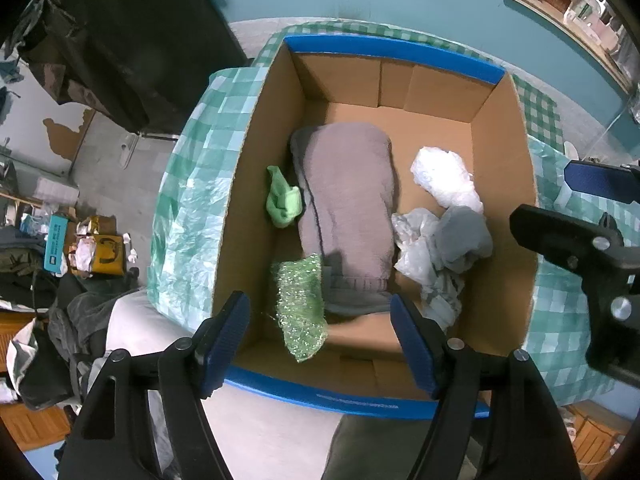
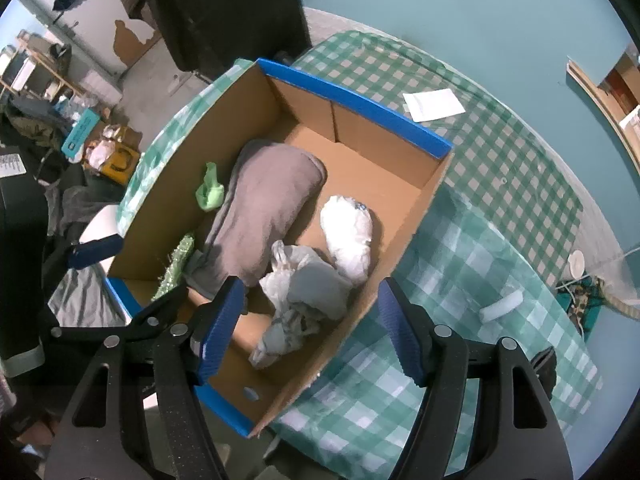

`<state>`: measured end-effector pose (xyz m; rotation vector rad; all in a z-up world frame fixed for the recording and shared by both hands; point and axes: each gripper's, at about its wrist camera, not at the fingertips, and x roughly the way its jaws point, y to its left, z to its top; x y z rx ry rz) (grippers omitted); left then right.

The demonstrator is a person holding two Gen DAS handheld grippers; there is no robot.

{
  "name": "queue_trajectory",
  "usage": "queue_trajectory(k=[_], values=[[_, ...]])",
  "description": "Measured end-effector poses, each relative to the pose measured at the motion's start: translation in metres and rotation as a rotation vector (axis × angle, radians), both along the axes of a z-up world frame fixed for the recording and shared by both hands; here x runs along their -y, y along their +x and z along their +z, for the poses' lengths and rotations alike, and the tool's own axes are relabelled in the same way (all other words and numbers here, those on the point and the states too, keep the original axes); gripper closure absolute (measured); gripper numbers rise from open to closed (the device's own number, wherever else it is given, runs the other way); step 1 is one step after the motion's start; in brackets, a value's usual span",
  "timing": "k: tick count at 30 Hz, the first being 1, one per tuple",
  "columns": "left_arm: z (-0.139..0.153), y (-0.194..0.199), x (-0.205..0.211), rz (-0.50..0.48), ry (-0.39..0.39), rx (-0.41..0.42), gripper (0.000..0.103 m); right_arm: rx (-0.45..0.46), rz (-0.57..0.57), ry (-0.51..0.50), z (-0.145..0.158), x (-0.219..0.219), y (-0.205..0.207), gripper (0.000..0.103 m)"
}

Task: Organize soft objects
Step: 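Move both tools away from the box back over the table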

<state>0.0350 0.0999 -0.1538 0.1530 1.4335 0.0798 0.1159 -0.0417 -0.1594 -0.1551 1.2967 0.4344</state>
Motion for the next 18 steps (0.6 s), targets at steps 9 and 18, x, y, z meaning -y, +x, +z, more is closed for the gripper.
queue_trajectory(k=[9,18], values=[[0.011,-0.004,0.02,-0.032,0.004,0.019,0.029,0.021,-0.022,0.003,0.013,0.02,-0.006,0.032],[0.025,-0.007,0.041,-0.051,-0.007,0.042,0.029,0.026,-0.042,0.009,0.019,0.045,-0.017,0.032]])
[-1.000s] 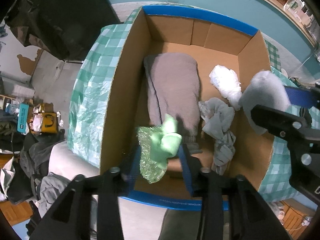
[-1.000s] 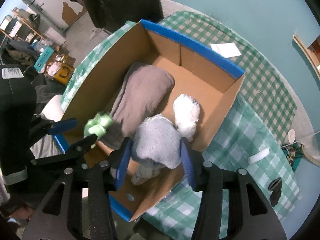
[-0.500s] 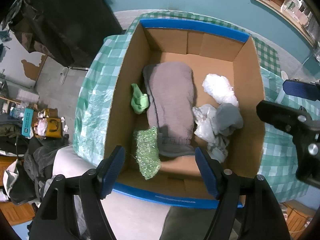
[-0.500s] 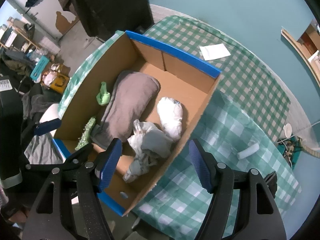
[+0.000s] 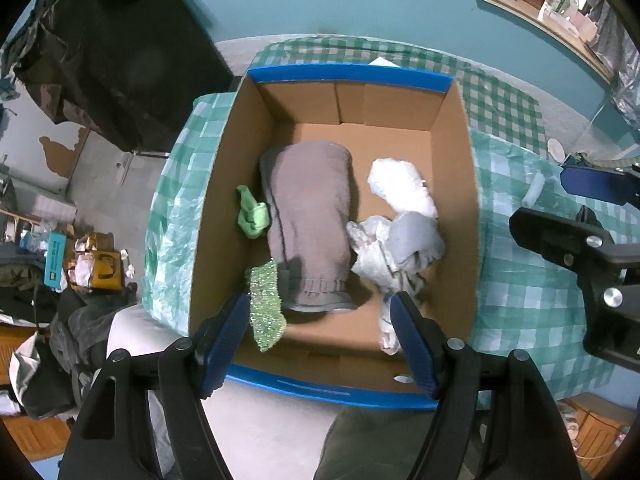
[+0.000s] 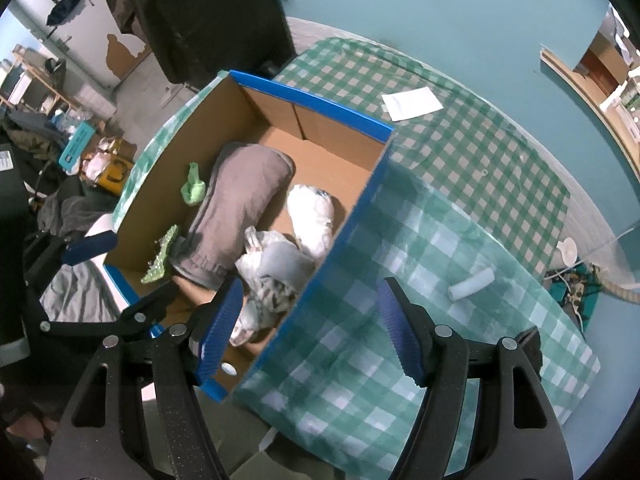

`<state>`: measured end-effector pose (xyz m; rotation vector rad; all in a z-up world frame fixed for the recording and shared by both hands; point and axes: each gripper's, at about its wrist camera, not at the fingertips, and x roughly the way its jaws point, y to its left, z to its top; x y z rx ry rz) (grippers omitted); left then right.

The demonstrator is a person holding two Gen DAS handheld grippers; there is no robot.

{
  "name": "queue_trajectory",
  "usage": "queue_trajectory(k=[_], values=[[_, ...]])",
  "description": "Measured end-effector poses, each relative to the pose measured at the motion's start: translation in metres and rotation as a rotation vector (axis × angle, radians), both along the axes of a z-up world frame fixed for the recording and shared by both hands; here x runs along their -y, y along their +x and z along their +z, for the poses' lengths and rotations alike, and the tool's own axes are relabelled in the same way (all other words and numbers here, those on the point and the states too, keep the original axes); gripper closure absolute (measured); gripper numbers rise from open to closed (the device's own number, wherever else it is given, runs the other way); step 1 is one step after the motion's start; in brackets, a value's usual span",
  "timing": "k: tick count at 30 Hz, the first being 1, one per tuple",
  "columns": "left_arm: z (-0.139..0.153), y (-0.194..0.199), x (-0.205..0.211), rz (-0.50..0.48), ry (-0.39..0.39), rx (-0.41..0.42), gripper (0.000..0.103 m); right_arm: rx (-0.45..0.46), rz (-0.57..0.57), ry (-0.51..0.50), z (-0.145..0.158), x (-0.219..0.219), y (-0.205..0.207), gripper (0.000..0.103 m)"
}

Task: Organize soft objects
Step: 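Move both tools away from the box back over the table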

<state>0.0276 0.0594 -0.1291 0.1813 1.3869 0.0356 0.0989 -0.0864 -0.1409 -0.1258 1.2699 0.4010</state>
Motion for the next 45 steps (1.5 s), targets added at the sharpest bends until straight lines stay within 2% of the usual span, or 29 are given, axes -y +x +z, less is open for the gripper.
queue_trajectory(k=[15,45], values=[[0.011,-0.01,0.042,-0.085,0.003,0.016,0.029,0.011,-0.085,0.003,0.009,0.067,-0.021,0.032],[0.015,-0.024,0.158,-0.318,0.026,0.026,0.029,0.007,-0.309,0.006,0.01,0.206,-0.07,0.032]])
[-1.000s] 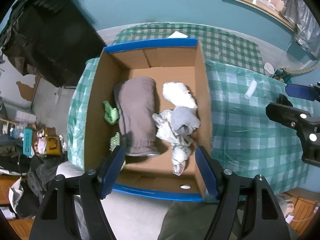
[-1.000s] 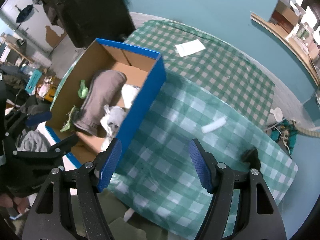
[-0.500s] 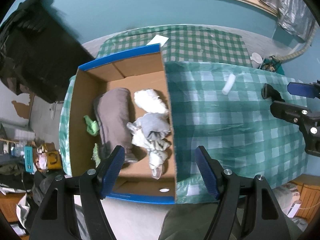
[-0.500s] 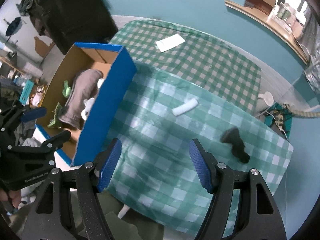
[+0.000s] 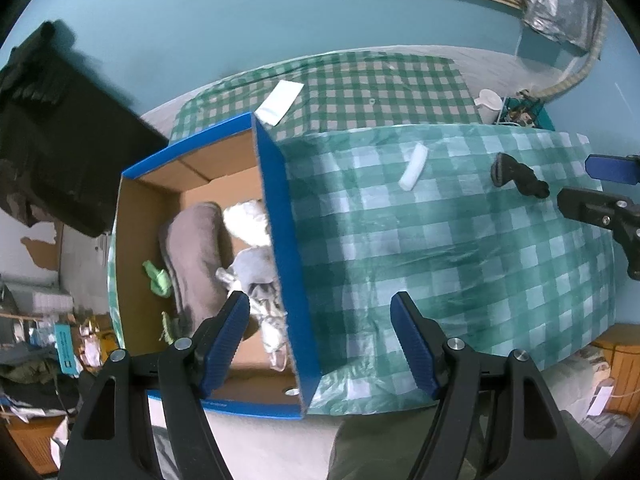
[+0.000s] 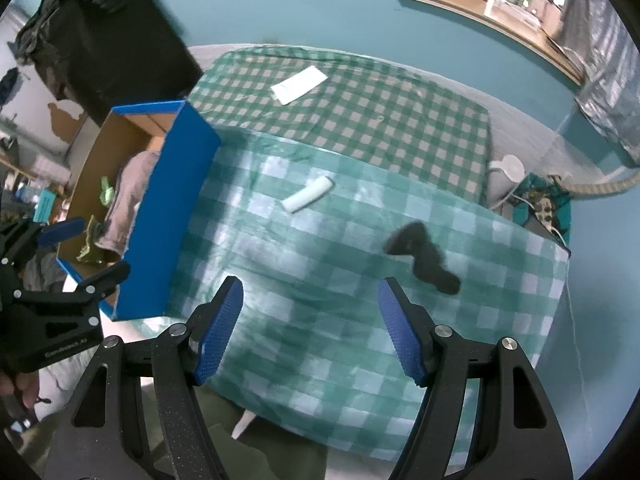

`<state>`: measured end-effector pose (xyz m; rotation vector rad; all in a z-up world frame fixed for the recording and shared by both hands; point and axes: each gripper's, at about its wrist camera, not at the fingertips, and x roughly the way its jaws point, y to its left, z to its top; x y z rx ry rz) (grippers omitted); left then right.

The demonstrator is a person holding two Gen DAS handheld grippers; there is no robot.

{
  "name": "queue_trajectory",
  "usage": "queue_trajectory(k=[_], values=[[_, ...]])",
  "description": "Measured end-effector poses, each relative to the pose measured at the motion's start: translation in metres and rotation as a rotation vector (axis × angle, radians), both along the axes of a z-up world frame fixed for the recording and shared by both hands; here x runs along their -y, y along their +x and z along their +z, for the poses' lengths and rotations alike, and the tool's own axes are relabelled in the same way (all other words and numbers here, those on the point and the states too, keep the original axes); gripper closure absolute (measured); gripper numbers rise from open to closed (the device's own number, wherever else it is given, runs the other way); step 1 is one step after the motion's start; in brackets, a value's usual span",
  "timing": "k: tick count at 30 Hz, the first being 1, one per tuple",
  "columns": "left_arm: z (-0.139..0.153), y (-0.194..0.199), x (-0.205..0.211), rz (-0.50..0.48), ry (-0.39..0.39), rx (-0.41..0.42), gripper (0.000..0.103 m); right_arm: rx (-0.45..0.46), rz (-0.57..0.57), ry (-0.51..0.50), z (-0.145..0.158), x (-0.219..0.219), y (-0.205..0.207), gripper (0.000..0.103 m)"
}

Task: Organize soft objects
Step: 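Move both tools away from the box back over the table, then move the right tool to the black sock and close on it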

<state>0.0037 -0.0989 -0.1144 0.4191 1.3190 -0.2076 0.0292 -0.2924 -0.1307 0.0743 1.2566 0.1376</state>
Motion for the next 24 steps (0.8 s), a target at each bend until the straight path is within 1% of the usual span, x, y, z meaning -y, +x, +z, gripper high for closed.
queue_trajectory(k=[11,15,24], values=[[-0.01,0.003,0.047,-0.085,0.013,-0.003,0.027,-0.013,-0.07,-0.008,-0.017,0.057,-0.011,0.032],[-0.018,0.007,0.059,-0.101,0.014,-0.02,0.027,-0.023,-0.073,-0.001,-0.025,0.072,-0.012,0.032],[-0.043,0.022,0.078,-0.134,0.046,-0.05,0.027,-0.05,-0.061,-0.006,-0.05,0.095,-0.003,0.032]])
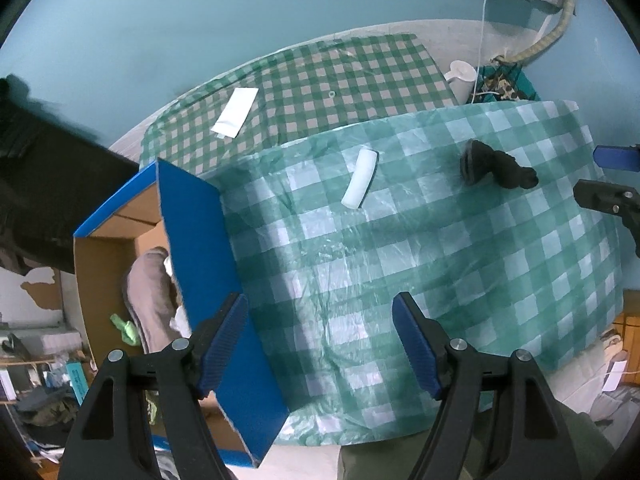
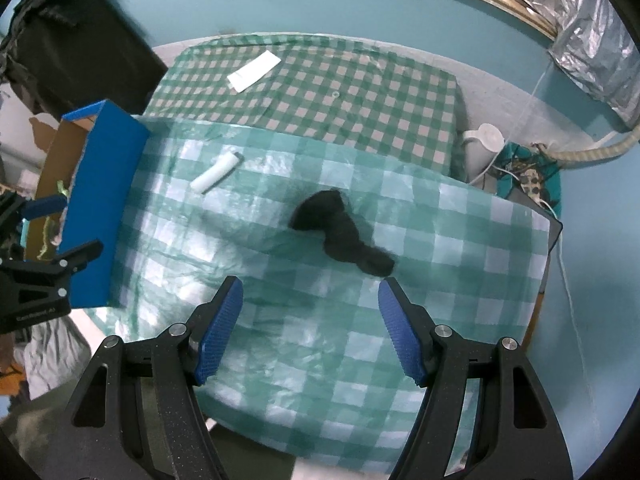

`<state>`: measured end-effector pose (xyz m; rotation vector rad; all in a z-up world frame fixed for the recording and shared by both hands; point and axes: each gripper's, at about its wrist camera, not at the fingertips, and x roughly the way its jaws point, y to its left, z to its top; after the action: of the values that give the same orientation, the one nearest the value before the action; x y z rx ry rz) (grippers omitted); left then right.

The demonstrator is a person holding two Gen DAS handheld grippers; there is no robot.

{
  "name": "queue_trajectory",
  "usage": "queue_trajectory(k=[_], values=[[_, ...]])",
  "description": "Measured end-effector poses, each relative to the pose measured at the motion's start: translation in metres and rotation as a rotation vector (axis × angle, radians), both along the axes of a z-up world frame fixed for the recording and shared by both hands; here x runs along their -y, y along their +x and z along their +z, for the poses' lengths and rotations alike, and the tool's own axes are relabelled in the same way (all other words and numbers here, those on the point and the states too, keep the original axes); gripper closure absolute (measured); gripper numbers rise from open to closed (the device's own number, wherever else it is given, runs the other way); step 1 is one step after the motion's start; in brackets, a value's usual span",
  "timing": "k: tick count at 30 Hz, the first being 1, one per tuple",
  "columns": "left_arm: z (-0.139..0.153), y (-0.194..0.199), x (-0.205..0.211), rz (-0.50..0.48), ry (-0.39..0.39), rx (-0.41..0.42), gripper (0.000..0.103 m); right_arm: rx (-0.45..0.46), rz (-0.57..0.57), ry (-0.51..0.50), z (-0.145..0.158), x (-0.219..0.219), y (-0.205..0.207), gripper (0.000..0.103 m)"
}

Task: Organize soft objects
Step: 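Move the right tool to the black sock and close on it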

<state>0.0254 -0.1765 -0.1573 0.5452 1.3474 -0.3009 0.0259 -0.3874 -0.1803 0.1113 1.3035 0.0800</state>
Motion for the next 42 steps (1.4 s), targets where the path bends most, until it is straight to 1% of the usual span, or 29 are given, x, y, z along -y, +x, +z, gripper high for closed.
queue_trajectory(k=[8,18,24,27,30,33,42], values=[[-0.018,0.013,0.01,-0.034,0.019,-0.006,0.027,-0.022,0.026,-0.019,-0.023,0.008,0.017,0.032],[-0.048,0.039,0.021,-0.041,0.023,-0.065,0.027,-0.055,0.05,-0.033,-0.05,0.011,0.039,0.032],[-0.063,0.06,0.025,-0.023,0.001,-0.096,0.027,-0.071,0.095,-0.066,-0.07,0.007,0.053,0.032],[-0.071,0.068,0.03,-0.028,0.019,-0.096,0.027,-0.081,0.126,-0.083,-0.08,0.003,0.058,0.032],[-0.075,0.071,0.035,-0.042,0.022,-0.096,0.027,-0.094,0.151,-0.12,-0.09,-0.002,0.061,0.032],[-0.081,0.075,0.041,-0.057,0.034,-0.097,0.027,-0.103,0.156,-0.129,-0.097,-0.005,0.064,0.032],[-0.094,0.085,0.048,-0.031,-0.012,-0.145,0.027,-0.13,0.142,-0.131,-0.11,-0.006,0.074,0.032]])
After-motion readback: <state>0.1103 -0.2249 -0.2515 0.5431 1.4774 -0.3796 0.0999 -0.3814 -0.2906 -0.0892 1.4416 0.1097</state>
